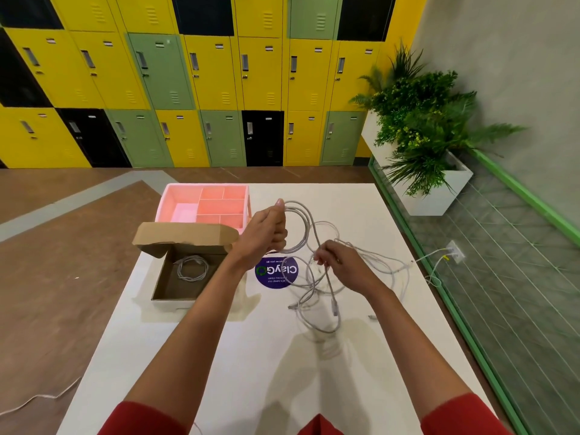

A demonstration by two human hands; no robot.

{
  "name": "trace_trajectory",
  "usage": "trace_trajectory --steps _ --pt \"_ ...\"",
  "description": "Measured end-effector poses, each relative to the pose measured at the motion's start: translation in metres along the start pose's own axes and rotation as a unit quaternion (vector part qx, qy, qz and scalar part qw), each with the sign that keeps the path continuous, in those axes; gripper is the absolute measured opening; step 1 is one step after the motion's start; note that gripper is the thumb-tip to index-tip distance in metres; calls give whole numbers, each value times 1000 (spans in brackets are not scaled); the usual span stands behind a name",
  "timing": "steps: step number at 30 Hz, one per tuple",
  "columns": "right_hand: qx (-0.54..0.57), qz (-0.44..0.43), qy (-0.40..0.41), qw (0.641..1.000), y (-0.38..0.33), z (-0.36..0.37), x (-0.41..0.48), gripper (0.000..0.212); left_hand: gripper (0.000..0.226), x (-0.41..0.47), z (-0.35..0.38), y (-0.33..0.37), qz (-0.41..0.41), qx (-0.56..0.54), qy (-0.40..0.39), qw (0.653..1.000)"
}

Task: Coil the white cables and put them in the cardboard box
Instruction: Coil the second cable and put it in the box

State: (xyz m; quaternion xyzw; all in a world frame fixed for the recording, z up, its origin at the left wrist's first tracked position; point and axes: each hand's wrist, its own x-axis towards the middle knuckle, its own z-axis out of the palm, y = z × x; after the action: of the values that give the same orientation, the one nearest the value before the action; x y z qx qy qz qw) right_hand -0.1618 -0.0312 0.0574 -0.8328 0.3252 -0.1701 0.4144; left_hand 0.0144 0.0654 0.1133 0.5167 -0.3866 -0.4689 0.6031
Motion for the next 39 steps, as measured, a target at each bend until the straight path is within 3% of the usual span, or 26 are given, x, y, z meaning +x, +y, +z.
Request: trace_trajectory --steps 3,9,12,16,20,24,29,35,39 --pt "-8 15 13 1000 5 4 1 20 41 -2 1 -1 -14 11 -27 999" --pt "180 44 195 963 -14 -14 18 18 42 -9 6 -7 -52 27 -66 996" --pt "275 48 197 940 -28 -19 24 17 42 -10 11 -7 -63 31 -82 994" --pt "355 62 128 924 -41 -18 20 23 41 -10 12 -5 -61 38 -82 994" --pt "312 73 4 947 -54 -14 12 31 40 -10 14 -5 -53 62 -72 994" --pt "281 109 -51 952 -61 -14 10 47 40 -9 15 -7 -40 88 -42 994" --pt "195 47 -107 974 -60 -17 10 25 44 -9 16 -11 -25 87 -12 996" --pt "-47 65 -59 995 -65 -20 14 27 41 -4 18 -15 -12 119 40 992" --pt "-82 86 44 992 -77 -21 11 49 40 -1 23 -17 19 152 94 984"
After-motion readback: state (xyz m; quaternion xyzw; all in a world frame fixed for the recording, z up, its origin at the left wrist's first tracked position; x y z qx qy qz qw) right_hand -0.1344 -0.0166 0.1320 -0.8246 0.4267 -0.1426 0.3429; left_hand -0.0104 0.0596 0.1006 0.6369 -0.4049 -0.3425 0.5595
